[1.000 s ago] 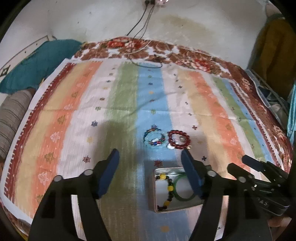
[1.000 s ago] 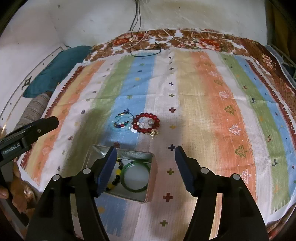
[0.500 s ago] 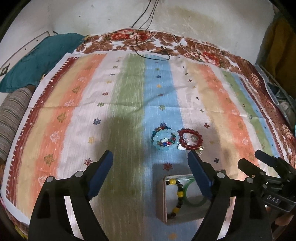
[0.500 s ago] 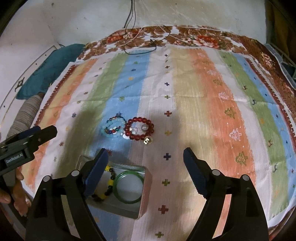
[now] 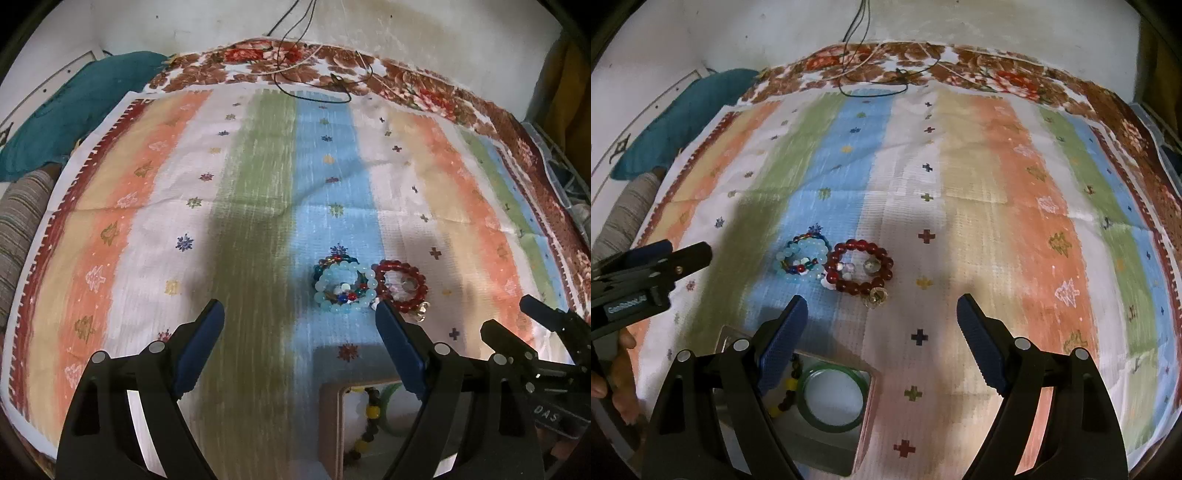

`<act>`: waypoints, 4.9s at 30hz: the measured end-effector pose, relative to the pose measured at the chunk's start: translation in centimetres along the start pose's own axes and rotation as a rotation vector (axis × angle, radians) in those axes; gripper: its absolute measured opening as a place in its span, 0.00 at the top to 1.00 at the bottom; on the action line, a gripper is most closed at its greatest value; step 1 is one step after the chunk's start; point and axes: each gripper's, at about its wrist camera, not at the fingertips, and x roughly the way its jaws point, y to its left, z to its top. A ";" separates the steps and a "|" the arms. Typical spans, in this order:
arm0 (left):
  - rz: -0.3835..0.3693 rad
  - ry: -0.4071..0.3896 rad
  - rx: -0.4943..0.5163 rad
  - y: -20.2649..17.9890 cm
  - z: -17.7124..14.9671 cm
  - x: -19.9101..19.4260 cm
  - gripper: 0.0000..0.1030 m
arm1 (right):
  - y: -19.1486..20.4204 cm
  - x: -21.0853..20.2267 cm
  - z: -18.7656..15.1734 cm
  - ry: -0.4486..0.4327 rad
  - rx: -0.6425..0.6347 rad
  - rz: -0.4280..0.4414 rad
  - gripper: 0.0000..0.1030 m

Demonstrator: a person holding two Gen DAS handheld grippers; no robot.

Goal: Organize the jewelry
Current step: 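Move both tools back over the red and light blue bracelets, then grasp the red beaded bracelet with the right tool while the left grasps the light blue bracelet, then lift both held bracelets and carry them toward the silver tin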

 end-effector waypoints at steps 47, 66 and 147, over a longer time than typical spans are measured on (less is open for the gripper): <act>-0.015 0.153 0.055 -0.9 1.7 9.7 0.33 | -1.1 11.3 2.4 0.247 0.087 0.028 0.19; -0.035 0.204 0.100 -1.6 1.0 11.8 0.75 | -0.7 13.2 2.9 0.276 0.057 -0.016 0.50; -0.061 0.014 0.165 -4.8 2.1 0.9 0.89 | 1.3 1.6 2.9 0.016 -0.042 0.009 0.86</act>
